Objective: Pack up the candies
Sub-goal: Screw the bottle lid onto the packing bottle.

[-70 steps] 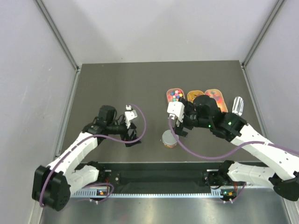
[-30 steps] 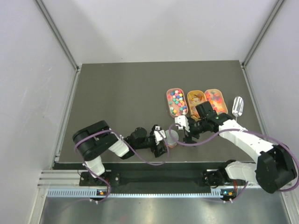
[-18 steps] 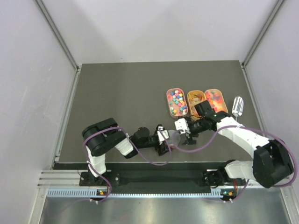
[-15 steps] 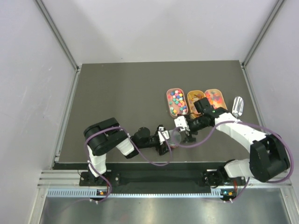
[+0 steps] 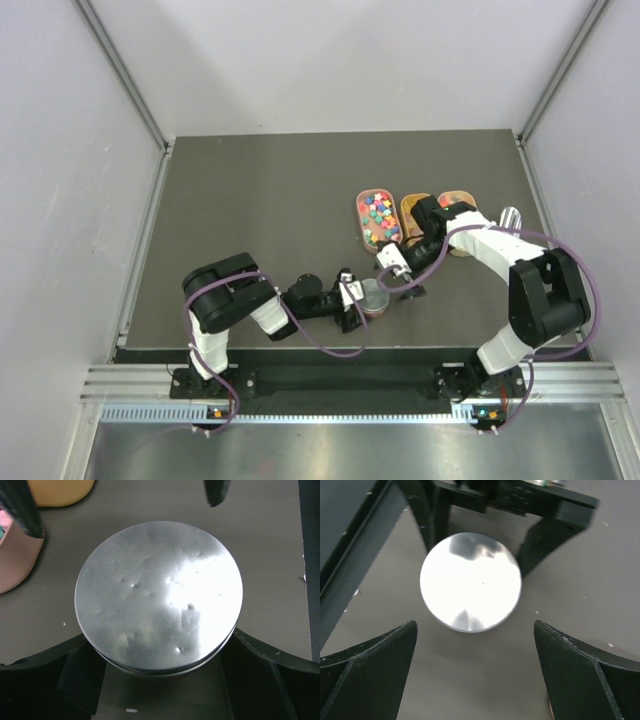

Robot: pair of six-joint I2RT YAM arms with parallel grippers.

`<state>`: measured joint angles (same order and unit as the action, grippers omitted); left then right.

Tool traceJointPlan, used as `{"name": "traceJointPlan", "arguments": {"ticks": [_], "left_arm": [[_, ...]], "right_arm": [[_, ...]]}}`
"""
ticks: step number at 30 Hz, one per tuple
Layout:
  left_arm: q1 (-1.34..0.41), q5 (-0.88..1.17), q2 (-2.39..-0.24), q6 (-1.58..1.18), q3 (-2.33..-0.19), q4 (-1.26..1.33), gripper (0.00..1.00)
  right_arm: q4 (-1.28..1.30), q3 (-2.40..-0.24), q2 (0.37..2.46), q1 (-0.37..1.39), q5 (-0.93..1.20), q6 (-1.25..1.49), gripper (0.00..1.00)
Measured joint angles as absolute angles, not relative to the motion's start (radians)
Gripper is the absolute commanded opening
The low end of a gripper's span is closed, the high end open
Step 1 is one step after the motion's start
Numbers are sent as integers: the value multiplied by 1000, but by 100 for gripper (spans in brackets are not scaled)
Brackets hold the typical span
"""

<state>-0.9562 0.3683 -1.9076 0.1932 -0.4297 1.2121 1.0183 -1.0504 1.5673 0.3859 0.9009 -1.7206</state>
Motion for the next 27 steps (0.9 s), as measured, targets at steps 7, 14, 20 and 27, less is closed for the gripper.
{"name": "traceJointPlan", "arguments": {"ticks": [7, 14, 20, 27], "left_arm": [[-957, 368, -1915, 192, -435, 1217, 81], [-958, 366, -1918, 191, -439, 1217, 81], [-958, 364, -1918, 186, -439, 1217, 81], [-955, 365, -1919, 182, -439, 1217, 81]], "right_arm": [[1117, -1088, 1603, 401, 899, -1850, 100], [1122, -1152, 1673, 426, 898, -1886, 100], [1133, -1161, 1698, 439, 884, -1906, 100], [1135, -1162, 1716, 454, 874, -1927, 100]]}}
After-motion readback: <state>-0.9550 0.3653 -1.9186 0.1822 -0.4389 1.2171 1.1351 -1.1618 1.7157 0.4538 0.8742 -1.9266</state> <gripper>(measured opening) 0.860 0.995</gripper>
